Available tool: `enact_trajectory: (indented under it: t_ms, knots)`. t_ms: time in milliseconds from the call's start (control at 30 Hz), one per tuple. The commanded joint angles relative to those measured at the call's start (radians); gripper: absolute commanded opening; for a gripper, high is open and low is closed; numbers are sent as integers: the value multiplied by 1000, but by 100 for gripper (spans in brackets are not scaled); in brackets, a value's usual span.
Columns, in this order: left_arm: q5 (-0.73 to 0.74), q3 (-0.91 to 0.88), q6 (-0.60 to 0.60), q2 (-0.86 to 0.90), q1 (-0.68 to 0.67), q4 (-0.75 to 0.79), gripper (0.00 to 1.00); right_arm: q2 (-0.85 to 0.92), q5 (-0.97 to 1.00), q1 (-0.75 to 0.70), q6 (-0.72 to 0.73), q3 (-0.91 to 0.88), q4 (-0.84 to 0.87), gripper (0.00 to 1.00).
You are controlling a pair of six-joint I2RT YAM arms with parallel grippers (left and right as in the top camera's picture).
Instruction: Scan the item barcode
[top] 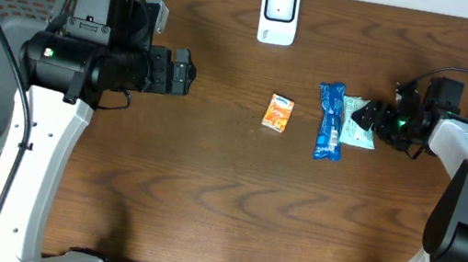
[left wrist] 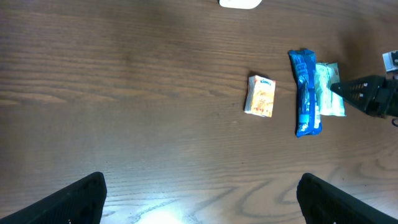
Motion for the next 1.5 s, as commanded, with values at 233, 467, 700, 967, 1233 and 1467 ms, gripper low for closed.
enact_trajectory:
  t_ms: [233,467,700,967,1233,1467]
  knots:
    - [-9,-2,-2,2,3,-2,98,72,-15,1,3,-5,34,1]
    - [-9,-2,-2,2,2,-2,98,-15,24,10,22,-3,-6,1]
    - [-9,-2,-2,2,3,-2,98,-217,566,139,85,-3,-89,1]
    - [-9,-2,-2,2,2,-2,98,-209,1209,364,127,-3,-142,1]
    - [-9,-2,-2,2,3,-2,98,-204,1239,455,126,-3,-128,1]
    - [-9,-2,-2,2,2,-2,98,-204,840,403,71,-3,-111,1]
